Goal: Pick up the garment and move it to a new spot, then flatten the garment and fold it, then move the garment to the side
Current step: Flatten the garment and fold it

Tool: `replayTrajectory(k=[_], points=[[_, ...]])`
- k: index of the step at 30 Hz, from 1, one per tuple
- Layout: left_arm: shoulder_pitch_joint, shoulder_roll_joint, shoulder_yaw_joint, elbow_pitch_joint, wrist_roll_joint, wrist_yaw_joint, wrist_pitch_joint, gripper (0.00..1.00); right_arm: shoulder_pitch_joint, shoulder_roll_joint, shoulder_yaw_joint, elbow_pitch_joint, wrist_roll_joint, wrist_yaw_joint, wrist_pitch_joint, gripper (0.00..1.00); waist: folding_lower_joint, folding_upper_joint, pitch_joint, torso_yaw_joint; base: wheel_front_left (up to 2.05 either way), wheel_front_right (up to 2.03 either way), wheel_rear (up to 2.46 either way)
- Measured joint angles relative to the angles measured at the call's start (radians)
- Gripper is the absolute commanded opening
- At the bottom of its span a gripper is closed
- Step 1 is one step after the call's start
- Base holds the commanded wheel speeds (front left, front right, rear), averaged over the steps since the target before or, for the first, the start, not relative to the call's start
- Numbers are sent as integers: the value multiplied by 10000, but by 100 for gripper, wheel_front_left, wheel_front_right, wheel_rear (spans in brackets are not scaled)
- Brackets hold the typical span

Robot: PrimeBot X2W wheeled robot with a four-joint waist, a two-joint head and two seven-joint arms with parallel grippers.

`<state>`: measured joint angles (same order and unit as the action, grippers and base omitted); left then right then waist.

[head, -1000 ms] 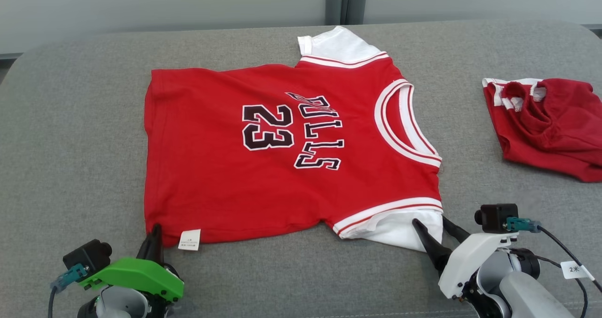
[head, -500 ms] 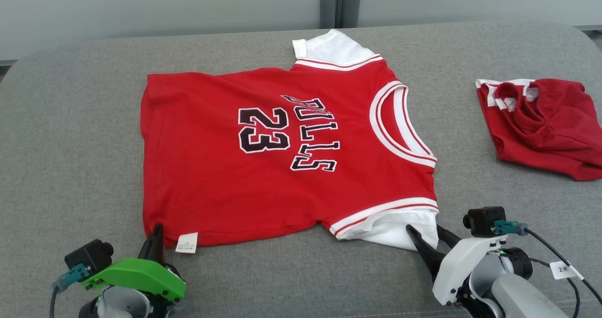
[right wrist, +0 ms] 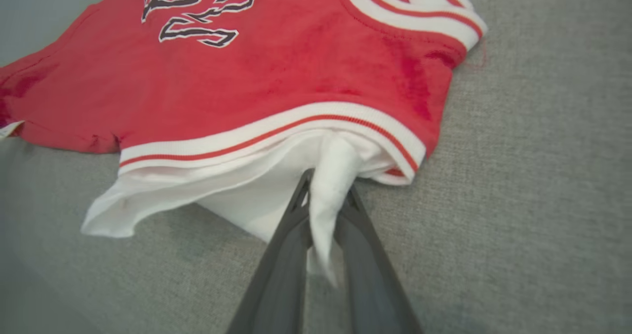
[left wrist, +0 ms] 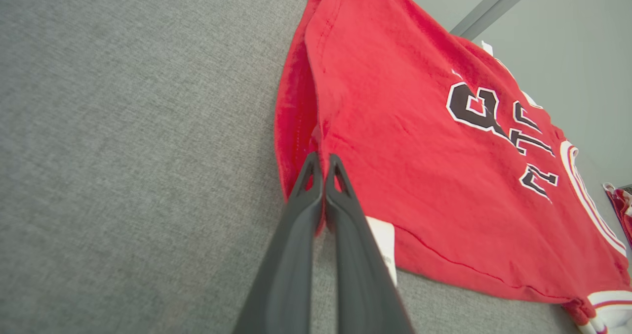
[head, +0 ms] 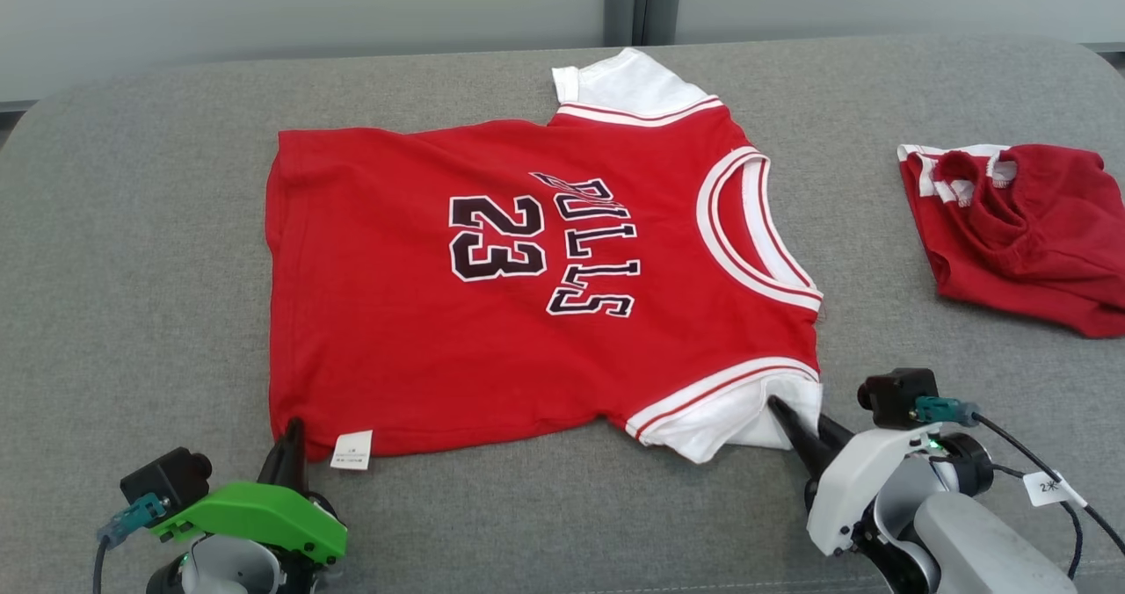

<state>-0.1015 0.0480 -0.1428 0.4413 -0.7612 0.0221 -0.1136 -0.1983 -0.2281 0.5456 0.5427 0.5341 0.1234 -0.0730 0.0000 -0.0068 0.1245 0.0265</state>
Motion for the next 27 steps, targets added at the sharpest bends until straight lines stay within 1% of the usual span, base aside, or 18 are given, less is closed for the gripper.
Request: replayTrajectory(k=[3, 6, 10, 11, 13, 14, 19, 21, 22, 23, 24, 25, 27], points=[[0, 0, 0, -56, 0, 0, 0, 0, -45, -138, -161, -50, -142, 12, -389, 5, 0, 0, 13, -15, 0, 0, 0], [0, -2, 21, -159, 0, 0, -8, 0, -50, -368, -336, -217, -395, 10, -880, 0, 0, 0, 9, -32, 0, 0, 0], [1, 0, 186, -345, -21, 0, -150, 0, -48, -587, -447, -587, -706, -29, -1613, 0, 0, 0, -24, -100, 0, 0, 0], [3, -2, 199, -374, -33, 0, -151, 0, -45, -617, -493, -696, -767, -102, -1701, 0, 0, 0, -39, -129, 0, 0, 0], [14, -6, 245, -445, -113, 0, -211, 0, -35, -656, -564, -915, -832, -123, -1768, 0, 0, 0, -67, -195, 0, 0, 0], [21, -4, 286, -483, -144, 0, -245, 0, -17, -654, -593, -980, -869, -199, -1770, 0, 0, 0, -82, -230, 0, 0, 0], [56, -4, 368, -587, -194, 0, -282, 0, 337, -635, -566, -1045, -884, -205, -1766, 0, 0, 0, -177, -404, 0, 0, 0], [99, -4, 307, -610, -192, 0, -280, 0, 498, -675, -495, -1055, -1095, -211, -1766, 0, 0, 0, -221, -449, 0, 0, 0], [134, -4, 268, -616, -192, 0, -278, 0, 539, -706, -464, -1076, -1206, -290, -1768, 0, 0, 0, -233, -462, 0, 0, 0], [174, -6, 234, -617, -194, 0, -276, 0, 558, -757, -422, -1099, -1329, -334, -1768, 7, 0, 0, -240, -470, 0, 0, 0], [221, -6, 209, -616, -194, 0, -270, 0, 560, -819, -359, -1108, -1486, -380, -1770, 17, 0, 0, -245, -475, 0, 0, 0], [266, -6, 190, -612, -194, 0, -253, 0, 561, -867, -291, -1106, -1672, -391, -1770, 25, 0, 0, -250, -479, 0, 0, 0], [357, -4, 150, -610, -194, 0, -219, 0, 592, -859, -226, -1080, -1793, -462, -1772, 30, 0, 0, -256, -486, 0, 0, 0]])
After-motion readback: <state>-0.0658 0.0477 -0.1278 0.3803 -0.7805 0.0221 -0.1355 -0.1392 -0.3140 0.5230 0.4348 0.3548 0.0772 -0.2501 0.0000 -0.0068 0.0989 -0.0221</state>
